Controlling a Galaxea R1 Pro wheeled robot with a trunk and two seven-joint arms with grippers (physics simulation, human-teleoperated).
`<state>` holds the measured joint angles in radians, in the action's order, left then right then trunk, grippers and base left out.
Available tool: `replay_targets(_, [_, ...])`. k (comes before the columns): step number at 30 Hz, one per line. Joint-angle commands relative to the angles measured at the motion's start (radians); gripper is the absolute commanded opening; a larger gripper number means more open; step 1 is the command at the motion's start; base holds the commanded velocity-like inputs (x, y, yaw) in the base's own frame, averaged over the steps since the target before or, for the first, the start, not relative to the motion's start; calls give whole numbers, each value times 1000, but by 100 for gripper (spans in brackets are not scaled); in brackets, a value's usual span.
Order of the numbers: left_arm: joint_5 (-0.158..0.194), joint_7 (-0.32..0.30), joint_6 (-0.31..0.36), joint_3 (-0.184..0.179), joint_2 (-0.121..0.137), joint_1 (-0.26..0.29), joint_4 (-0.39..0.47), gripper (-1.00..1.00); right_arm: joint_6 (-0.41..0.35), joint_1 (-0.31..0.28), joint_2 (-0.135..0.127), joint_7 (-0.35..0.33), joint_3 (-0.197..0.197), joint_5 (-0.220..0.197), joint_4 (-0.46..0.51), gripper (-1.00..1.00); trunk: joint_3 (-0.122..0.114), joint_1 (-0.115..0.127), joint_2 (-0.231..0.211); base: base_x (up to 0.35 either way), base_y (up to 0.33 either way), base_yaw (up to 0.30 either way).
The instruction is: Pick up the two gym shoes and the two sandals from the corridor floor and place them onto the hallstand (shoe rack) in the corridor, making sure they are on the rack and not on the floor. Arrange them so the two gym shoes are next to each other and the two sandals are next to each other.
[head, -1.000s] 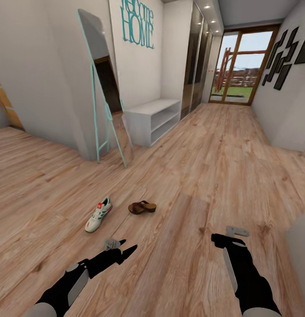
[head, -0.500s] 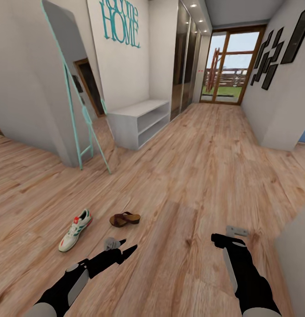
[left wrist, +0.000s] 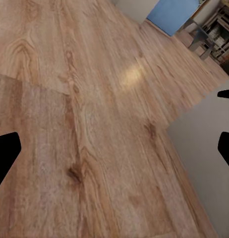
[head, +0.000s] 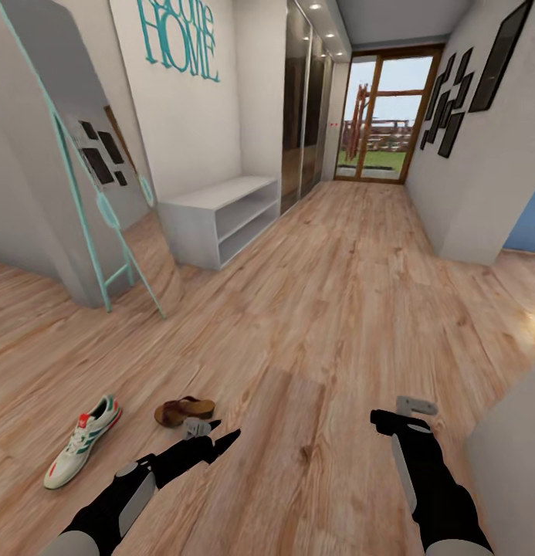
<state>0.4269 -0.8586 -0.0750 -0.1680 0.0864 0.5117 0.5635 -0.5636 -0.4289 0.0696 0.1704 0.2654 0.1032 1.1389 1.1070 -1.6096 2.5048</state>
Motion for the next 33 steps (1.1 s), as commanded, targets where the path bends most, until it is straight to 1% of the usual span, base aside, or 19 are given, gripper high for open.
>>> replay_targets(1, [6, 1, -8, -7, 2, 1, -1, 100, -6, -1, 1, -3, 2, 10, 1, 100, 1, 0, 0, 300, -227, -80])
replay_targets(14, [7, 1, -7, -7, 3, 1, -1, 100, -6, -1, 1, -4, 2, 11, -1, 100, 1, 0, 0, 317, -201, -13])
replay_targets(15, [7, 1, -7, -7, 3, 1, -1, 100, -6, -1, 1, -4, 3, 12, -6, 100, 1, 0, 0, 334, -174, 0])
replay_targets(17, [7, 1, -7, -7, 3, 1, -1, 100, -6, -1, 0, -4, 3, 12, -53, 100, 1, 0, 0, 335, -175, 0])
replay_targets(20, [7, 1, -7, -7, 3, 1, -1, 100, -6, -1, 0, -5, 3, 13, -83, 100, 1, 0, 0, 335, -176, 0])
replay_targets(33, [7, 1, -7, -7, 3, 1, -1, 100, -6, -1, -1, -4, 0, 13, -97, 100, 1, 0, 0, 340, -144, 0])
